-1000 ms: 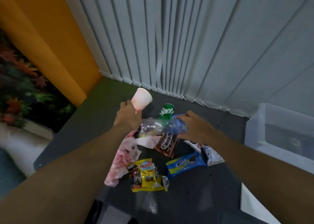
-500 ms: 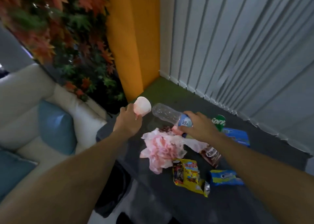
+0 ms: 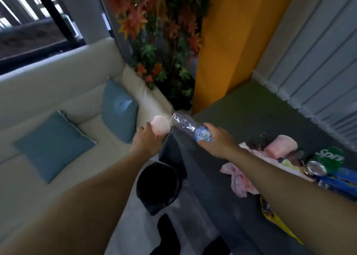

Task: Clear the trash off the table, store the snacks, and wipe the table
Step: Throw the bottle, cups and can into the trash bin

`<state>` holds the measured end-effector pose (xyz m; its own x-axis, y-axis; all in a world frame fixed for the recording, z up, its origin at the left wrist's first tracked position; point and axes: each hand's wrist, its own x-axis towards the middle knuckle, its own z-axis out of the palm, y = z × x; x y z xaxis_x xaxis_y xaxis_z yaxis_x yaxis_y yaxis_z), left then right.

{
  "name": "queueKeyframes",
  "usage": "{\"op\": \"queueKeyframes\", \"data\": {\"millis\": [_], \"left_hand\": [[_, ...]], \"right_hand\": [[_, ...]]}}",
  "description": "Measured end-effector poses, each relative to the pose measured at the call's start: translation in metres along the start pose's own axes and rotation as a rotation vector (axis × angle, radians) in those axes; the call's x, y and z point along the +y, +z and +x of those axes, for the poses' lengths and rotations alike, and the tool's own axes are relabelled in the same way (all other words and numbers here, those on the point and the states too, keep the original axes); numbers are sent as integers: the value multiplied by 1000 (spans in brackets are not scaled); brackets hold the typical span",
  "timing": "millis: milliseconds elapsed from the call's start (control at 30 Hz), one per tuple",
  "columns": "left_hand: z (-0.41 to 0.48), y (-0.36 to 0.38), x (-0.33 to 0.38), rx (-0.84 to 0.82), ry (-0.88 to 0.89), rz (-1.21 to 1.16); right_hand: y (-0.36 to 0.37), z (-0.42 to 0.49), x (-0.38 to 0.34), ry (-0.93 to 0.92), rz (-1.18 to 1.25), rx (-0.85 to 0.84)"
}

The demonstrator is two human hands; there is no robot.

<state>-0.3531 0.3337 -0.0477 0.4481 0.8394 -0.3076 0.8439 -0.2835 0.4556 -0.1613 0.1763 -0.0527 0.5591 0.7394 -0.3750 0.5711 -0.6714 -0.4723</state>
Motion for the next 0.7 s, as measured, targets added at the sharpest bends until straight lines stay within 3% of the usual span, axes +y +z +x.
{"op": "queueKeyframes", "data": {"millis": [333,700], "left_hand": [[15,44,-119,-100,-174,-1],[48,152,-204,-272,-336,-9]], "right_hand": [[112,33,-53,-24,-69,-184],[247,66,-19,144,-147,-414]]}}
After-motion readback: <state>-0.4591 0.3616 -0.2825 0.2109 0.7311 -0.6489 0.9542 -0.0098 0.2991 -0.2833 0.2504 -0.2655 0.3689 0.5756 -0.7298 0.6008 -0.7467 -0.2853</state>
